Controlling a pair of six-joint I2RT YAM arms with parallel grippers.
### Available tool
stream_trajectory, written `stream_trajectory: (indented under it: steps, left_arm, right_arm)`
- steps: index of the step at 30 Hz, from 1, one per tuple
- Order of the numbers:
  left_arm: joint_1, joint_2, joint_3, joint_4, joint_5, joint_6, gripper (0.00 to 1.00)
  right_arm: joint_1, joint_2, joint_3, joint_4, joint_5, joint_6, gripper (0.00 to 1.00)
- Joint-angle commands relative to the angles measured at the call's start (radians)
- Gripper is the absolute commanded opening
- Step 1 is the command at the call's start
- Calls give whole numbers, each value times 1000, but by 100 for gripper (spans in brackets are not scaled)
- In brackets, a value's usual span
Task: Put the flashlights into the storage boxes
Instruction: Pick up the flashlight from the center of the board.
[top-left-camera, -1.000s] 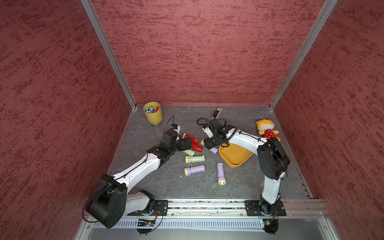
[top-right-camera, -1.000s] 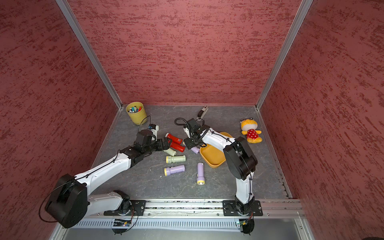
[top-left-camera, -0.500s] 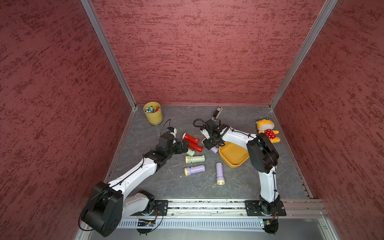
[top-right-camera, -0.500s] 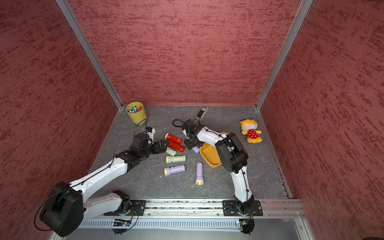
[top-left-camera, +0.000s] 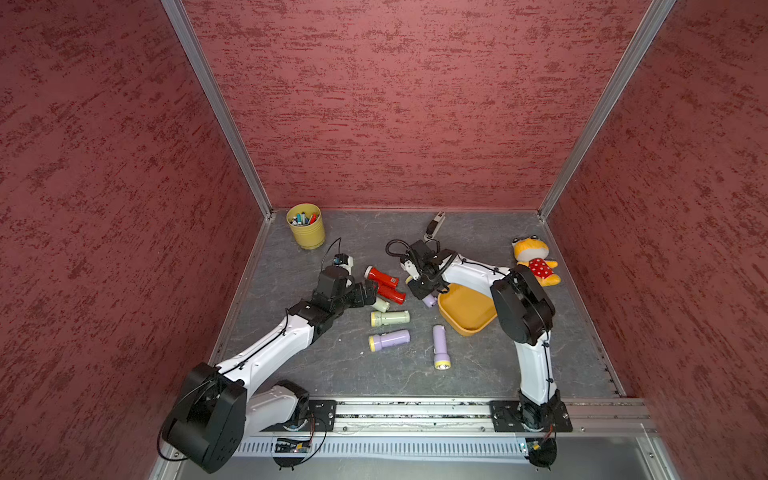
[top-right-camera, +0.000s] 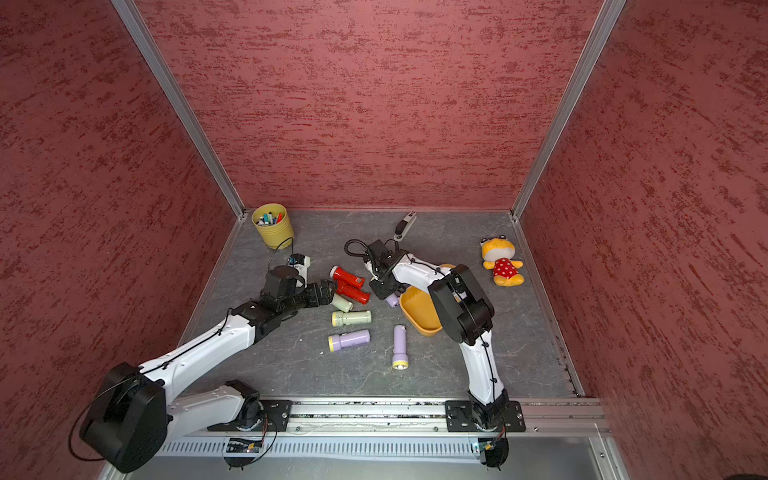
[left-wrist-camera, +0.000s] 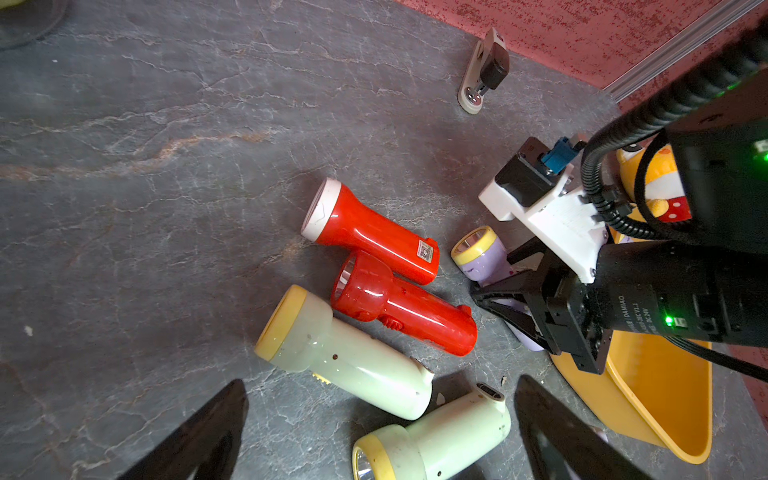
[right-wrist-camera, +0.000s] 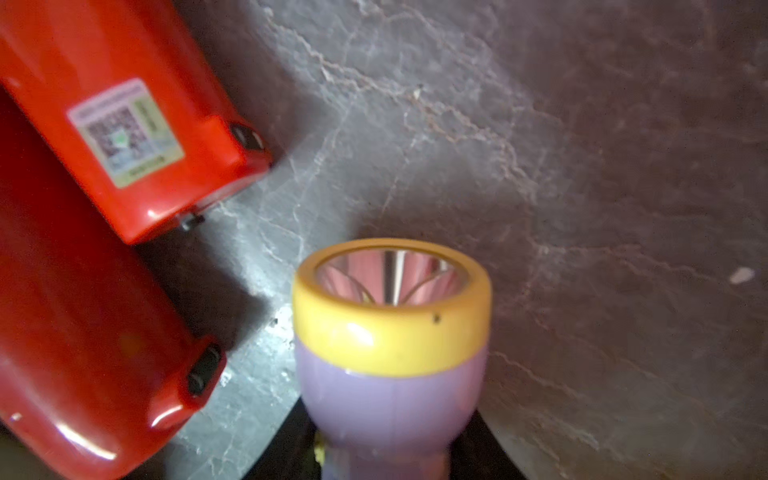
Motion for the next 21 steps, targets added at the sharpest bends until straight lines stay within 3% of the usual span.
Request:
stream_trajectory:
  steps: [1,12,21]
  left_arm:
    - [-11,10,43,-9,0,21,100]
    - [-73,80,166,21,32,91,99]
    - [-114,259,315,108,133,160,99]
  right_arm:
    - [0,-64,5,40,16,-11,41]
    - [-57,-265,-28,104,-59,20,37]
    - [-193,-460,-149,75,-28,23,37]
